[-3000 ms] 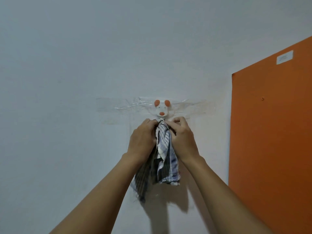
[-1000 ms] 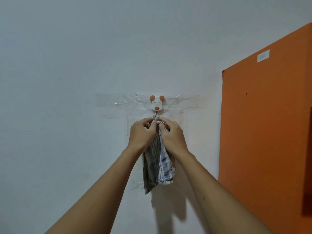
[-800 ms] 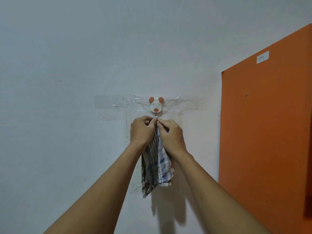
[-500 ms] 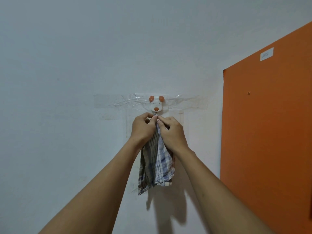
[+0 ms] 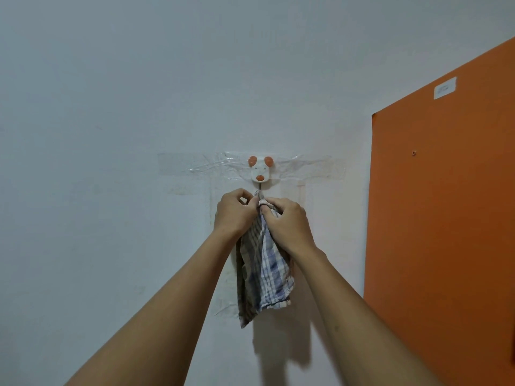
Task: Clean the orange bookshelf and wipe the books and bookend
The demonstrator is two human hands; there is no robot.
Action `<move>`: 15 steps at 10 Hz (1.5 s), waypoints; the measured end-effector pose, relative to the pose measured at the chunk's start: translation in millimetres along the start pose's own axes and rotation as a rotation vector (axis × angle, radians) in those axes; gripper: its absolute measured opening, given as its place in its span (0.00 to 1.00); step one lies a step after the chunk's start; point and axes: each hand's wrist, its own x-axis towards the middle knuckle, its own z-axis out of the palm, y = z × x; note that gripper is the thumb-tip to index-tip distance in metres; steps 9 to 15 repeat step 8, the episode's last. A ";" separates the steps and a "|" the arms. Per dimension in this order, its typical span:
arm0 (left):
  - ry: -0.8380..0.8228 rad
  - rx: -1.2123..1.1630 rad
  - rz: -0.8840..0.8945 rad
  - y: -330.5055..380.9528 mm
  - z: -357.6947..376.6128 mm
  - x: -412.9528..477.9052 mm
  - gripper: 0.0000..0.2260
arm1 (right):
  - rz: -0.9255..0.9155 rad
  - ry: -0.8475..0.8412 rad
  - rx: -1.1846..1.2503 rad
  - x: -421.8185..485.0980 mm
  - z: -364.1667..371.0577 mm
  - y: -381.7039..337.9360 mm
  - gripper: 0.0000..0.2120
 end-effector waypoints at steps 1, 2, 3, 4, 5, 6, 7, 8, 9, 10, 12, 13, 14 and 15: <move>-0.002 -0.007 -0.014 -1.6 -3.0 -6.3 0.07 | 0.040 -0.019 -0.079 -5.6 1.0 -0.7 0.10; 0.017 0.024 0.003 -1.2 -3.7 -14.5 0.06 | 0.053 -0.019 -0.100 -11.5 1.7 0.0 0.11; 0.013 0.036 0.031 -0.8 -1.7 -25.4 0.06 | 0.057 -0.043 -0.065 -20.7 0.4 0.9 0.14; 0.014 0.029 0.039 -6.3 1.4 -32.2 0.08 | 0.079 -0.058 -0.043 -27.8 0.1 4.4 0.19; 0.013 0.024 0.037 -6.8 2.6 -37.4 0.11 | 0.079 -0.082 -0.023 -31.0 0.2 5.8 0.19; 0.022 0.023 0.034 -6.8 1.4 -38.6 0.12 | 0.098 -0.087 -0.010 -30.2 -3.4 4.4 0.21; 0.014 0.067 0.042 -5.2 -1.8 -43.0 0.12 | 0.099 -0.075 -0.082 -33.9 -7.5 2.5 0.21; 0.082 0.251 0.068 0.8 -8.9 -41.3 0.15 | 0.086 0.014 -0.145 -25.1 -13.8 -4.2 0.22; 0.082 0.251 0.068 0.8 -8.9 -41.3 0.15 | 0.086 0.014 -0.145 -25.1 -13.8 -4.2 0.22; 0.082 0.251 0.068 0.8 -8.9 -41.3 0.15 | 0.086 0.014 -0.145 -25.1 -13.8 -4.2 0.22; 0.082 0.251 0.068 0.8 -8.9 -41.3 0.15 | 0.086 0.014 -0.145 -25.1 -13.8 -4.2 0.22; 0.082 0.251 0.068 0.8 -8.9 -41.3 0.15 | 0.086 0.014 -0.145 -25.1 -13.8 -4.2 0.22; 0.082 0.251 0.068 0.8 -8.9 -41.3 0.15 | 0.086 0.014 -0.145 -25.1 -13.8 -4.2 0.22; 0.082 0.251 0.068 0.8 -8.9 -41.3 0.15 | 0.086 0.014 -0.145 -25.1 -13.8 -4.2 0.22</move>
